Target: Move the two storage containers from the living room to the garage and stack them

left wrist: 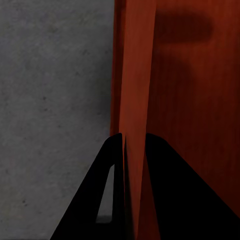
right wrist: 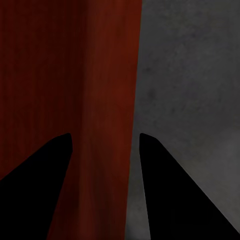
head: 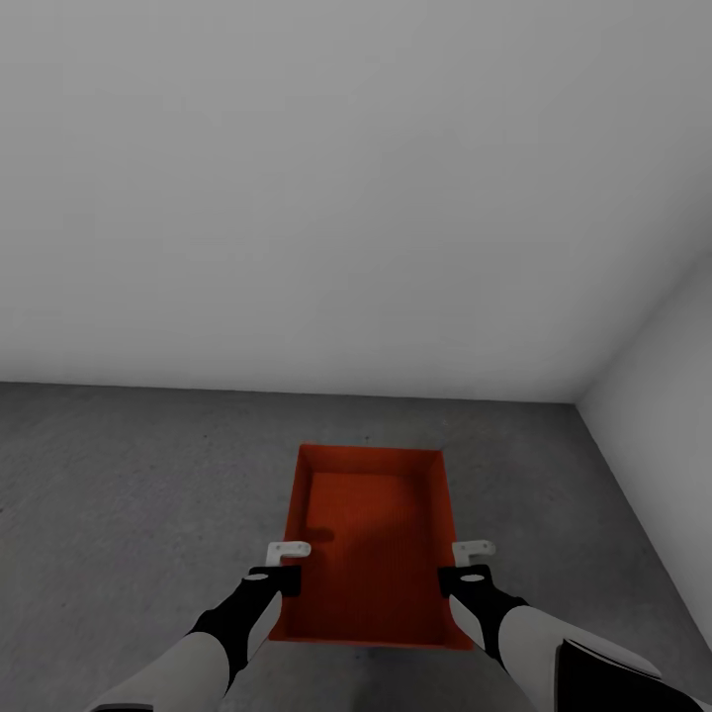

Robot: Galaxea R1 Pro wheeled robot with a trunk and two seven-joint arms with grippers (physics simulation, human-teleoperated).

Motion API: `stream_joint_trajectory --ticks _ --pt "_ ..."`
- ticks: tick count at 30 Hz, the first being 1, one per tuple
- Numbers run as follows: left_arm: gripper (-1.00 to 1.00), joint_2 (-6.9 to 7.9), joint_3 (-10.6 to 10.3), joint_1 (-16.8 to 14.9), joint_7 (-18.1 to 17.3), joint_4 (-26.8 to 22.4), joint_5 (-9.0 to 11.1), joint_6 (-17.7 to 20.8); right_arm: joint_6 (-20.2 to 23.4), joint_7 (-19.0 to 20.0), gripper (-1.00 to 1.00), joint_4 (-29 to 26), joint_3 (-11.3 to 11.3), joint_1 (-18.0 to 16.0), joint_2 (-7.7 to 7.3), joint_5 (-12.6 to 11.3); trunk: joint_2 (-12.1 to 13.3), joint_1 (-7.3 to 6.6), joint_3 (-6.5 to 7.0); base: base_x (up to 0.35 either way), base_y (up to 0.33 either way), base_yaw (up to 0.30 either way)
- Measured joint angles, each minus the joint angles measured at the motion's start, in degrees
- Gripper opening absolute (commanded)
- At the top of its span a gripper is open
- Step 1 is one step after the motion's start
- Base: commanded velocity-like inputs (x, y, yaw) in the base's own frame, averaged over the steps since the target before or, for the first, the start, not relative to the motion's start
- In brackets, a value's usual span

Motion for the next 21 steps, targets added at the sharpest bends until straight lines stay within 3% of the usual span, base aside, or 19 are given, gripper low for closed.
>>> stream_joint_trajectory --ticks 21 --pt "-1.00 0.00 0.01 0.00 0.00 -0.01 0.00 0.01 0.00 0.00 -1.00 0.00 0.00 0.00 0.00 0.00 -8.41 4.61 -3.77 0.000 0.000 0.000"
